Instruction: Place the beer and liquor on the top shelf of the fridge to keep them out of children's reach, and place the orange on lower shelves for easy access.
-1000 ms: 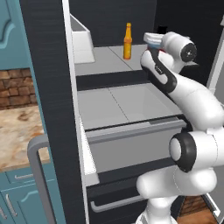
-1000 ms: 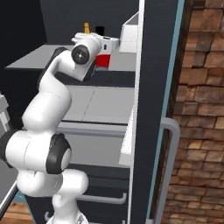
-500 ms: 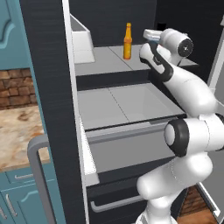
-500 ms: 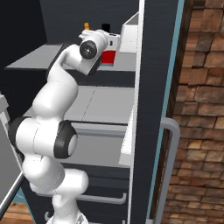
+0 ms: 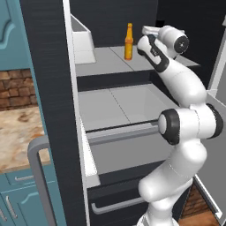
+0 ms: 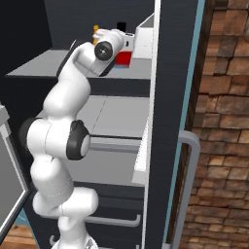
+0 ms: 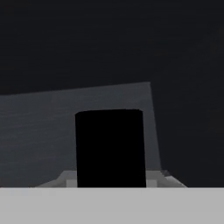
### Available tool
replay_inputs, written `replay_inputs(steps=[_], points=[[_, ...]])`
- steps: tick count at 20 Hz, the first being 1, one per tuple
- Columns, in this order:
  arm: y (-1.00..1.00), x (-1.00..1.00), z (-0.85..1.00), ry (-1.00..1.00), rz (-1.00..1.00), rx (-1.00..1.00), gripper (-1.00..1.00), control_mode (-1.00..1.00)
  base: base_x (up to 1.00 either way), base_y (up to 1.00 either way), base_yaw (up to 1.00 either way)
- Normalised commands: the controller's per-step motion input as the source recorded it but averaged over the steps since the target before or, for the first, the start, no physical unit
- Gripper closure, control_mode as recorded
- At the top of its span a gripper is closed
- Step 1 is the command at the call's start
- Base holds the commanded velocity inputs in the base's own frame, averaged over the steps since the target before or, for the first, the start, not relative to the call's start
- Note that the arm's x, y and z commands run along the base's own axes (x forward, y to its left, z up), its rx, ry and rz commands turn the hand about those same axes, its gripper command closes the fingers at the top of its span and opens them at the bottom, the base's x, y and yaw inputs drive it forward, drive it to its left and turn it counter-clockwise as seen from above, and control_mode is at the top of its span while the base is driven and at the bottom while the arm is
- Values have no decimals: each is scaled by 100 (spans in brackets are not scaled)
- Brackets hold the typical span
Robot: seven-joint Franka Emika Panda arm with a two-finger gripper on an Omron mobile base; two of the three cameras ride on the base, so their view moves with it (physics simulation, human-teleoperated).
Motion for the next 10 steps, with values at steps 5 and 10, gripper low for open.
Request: replay_inputs(steps=[5,10], points=[[0,41,0,-11,0,0,100,-100,0,0,0],[-9,36,0,-5,0,0,100,-100,0,0,0]])
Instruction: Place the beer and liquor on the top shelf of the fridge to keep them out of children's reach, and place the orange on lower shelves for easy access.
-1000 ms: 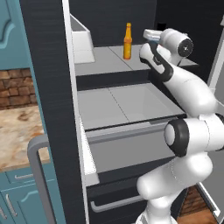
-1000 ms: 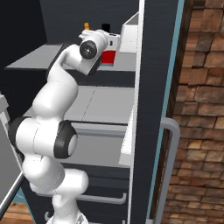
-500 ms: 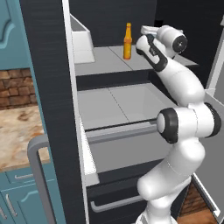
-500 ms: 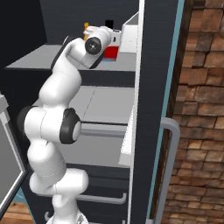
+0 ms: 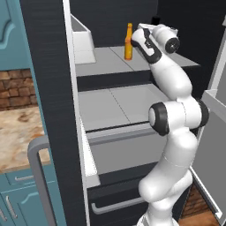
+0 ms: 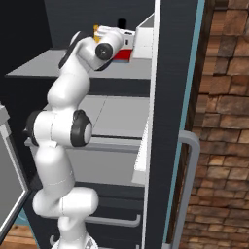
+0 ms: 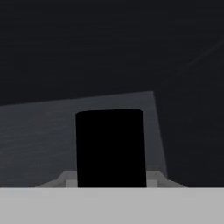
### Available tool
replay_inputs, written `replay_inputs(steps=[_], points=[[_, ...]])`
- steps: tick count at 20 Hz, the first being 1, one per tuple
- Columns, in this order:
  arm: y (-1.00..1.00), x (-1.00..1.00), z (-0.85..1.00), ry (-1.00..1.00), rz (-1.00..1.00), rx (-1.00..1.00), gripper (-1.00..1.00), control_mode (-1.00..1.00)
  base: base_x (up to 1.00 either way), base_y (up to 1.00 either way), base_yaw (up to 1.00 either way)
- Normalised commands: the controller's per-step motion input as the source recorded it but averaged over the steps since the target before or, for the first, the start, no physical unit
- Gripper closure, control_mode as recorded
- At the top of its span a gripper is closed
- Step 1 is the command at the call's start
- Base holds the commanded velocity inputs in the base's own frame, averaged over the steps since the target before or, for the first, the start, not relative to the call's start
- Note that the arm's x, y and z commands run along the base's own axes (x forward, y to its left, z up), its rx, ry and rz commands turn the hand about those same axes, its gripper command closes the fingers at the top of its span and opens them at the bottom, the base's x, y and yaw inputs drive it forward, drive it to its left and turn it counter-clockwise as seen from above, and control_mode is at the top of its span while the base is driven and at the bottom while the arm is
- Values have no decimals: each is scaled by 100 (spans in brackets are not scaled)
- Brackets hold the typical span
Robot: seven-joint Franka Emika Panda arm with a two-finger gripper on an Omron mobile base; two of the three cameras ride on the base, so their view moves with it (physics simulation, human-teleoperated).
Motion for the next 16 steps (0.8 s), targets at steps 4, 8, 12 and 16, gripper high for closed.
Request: replay_inputs(steps=[4,8,12,16], points=[[-23,25,0,0,0,0,-100,-100,0,0,0],[-16,21,0,0,0,0,-100,-100,0,0,0],[-10,18,1,5,0,-1,-100,-100,0,0,0],[-1,0,6,9,0,-7,-100,-100,0,0,0]])
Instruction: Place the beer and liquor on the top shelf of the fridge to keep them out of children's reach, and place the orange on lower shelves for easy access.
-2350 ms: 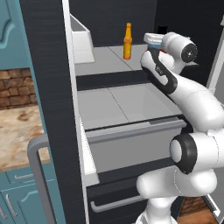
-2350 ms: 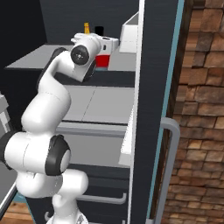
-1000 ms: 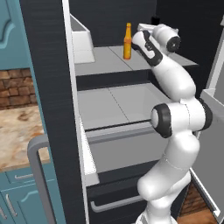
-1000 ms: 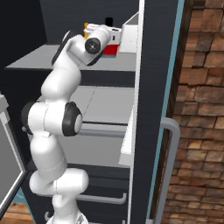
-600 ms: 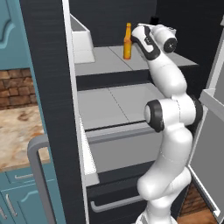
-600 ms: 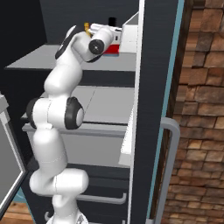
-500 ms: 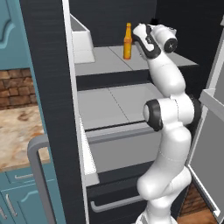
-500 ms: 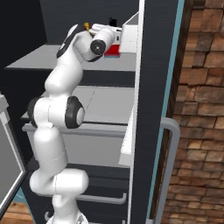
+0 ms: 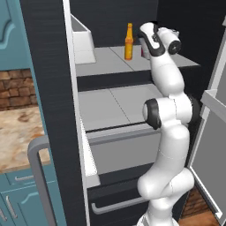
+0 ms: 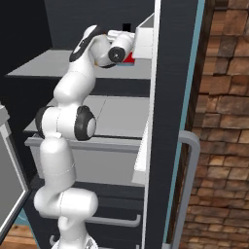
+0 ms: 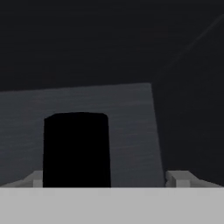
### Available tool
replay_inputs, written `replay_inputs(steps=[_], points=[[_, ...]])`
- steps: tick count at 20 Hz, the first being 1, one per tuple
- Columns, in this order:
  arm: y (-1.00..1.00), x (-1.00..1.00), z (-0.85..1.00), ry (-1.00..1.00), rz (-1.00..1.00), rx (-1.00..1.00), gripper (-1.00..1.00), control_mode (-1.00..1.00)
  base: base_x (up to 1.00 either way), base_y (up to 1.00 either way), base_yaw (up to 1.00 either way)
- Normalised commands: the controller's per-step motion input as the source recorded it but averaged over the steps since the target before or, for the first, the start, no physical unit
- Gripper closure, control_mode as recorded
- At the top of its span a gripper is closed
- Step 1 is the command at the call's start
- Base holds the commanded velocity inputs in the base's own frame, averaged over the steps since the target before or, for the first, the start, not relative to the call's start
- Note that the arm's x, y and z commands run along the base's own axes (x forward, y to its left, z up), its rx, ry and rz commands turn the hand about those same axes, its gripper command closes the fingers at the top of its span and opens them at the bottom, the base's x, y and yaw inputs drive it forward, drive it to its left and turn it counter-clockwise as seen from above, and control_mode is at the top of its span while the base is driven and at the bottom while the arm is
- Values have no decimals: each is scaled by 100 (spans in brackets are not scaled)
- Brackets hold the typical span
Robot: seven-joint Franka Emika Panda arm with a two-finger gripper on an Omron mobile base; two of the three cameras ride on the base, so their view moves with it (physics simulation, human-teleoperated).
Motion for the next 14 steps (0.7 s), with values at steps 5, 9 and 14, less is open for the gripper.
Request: replay_inputs(steps=[5,9,14], points=[[0,-28,24,9,1,-13,-100,-100,0,0,0],[9,-49,18,10,0,-17,-100,-100,0,0,0],[21,-14,28,8,0,-12,-100,-100,0,0,0]])
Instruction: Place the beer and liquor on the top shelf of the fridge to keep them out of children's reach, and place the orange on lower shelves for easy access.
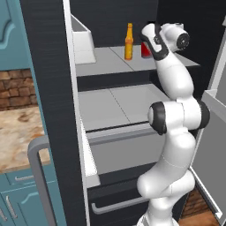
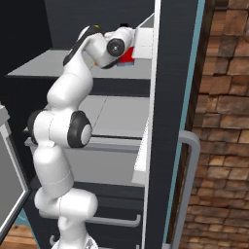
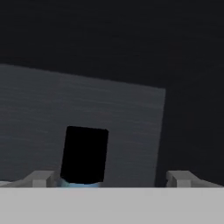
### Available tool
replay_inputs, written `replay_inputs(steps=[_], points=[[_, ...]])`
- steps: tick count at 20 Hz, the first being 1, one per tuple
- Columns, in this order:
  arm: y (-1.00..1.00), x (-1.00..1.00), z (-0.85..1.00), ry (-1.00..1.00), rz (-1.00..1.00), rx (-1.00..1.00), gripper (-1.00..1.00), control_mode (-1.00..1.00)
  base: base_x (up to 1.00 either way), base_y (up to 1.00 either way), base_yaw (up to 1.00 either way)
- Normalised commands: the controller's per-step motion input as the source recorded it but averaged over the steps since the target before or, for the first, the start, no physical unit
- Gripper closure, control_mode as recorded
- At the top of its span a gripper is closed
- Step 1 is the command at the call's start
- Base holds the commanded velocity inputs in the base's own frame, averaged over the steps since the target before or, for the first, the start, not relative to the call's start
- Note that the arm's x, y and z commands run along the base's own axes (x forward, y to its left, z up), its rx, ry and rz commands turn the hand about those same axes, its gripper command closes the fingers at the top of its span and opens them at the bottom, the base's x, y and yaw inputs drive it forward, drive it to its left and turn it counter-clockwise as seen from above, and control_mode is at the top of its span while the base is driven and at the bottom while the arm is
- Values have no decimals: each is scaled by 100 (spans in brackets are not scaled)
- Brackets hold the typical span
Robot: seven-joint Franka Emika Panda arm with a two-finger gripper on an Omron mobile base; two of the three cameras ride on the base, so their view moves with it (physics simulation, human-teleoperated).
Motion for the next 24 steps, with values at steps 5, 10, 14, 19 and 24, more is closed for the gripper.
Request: replay_inputs(steps=[5,10,14,19,24], points=[[19,0,40,5,0,-8,-100,-100,0,0,0],[15,-44,4,7,0,-11,-100,-100,0,0,0],[14,-95,-11,7,-1,-8,-100,-100,0,0,0],[21,-100,-24,3,-6,-1,-100,-100,0,0,0],[21,-100,-41,4,-16,0,-100,-100,0,0,0]])
